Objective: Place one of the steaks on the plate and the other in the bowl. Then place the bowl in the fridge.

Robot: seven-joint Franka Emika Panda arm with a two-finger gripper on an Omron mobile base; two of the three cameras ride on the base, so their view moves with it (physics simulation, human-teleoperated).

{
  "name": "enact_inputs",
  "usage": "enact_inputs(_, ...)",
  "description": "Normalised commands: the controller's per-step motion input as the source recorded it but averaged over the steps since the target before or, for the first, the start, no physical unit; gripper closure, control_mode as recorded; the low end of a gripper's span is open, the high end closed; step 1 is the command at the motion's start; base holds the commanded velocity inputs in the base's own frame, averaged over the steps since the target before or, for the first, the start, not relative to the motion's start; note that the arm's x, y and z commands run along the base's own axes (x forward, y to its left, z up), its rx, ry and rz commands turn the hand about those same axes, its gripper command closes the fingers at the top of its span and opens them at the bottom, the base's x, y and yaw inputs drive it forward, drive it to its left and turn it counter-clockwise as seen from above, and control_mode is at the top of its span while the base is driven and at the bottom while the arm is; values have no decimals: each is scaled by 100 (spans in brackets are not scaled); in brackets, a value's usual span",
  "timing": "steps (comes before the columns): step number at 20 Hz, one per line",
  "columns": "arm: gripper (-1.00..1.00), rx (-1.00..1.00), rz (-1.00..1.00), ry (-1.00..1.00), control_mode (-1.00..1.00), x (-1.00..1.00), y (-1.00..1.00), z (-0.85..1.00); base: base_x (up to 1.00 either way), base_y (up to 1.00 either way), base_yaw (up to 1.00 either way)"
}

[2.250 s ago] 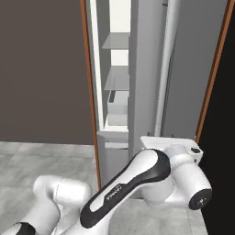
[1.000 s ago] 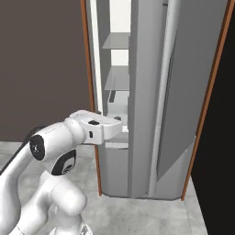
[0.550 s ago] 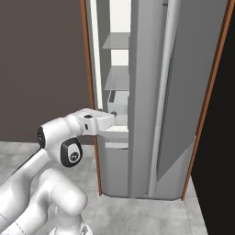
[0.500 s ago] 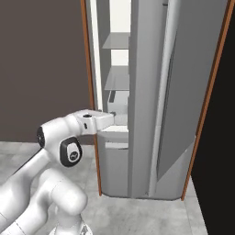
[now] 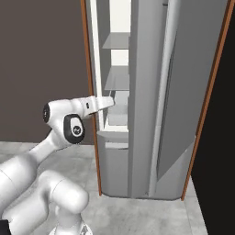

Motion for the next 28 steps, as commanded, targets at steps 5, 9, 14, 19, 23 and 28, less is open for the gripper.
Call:
enact_inputs(5, -100, -2, -6, 0, -100, 77, -14, -34, 0, 0, 0)
enact_inputs(9, -100, -8, -10, 0, -100, 56, -36, -59, 0, 0, 0)
enact_inputs(14, -100, -10, -13, -2, -100, 39, -58, -54, 0, 0, 0)
enact_inputs(19, -100, -9, -14, -8, -100, 7, -88, -33, 0, 0, 0)
enact_inputs(23, -100, -5, -16, -7, -100, -11, -100, -26, 0, 0, 0)
enact_inputs(28, -100, -1, -20, -8, -100, -25, -100, -21, 0, 0, 0)
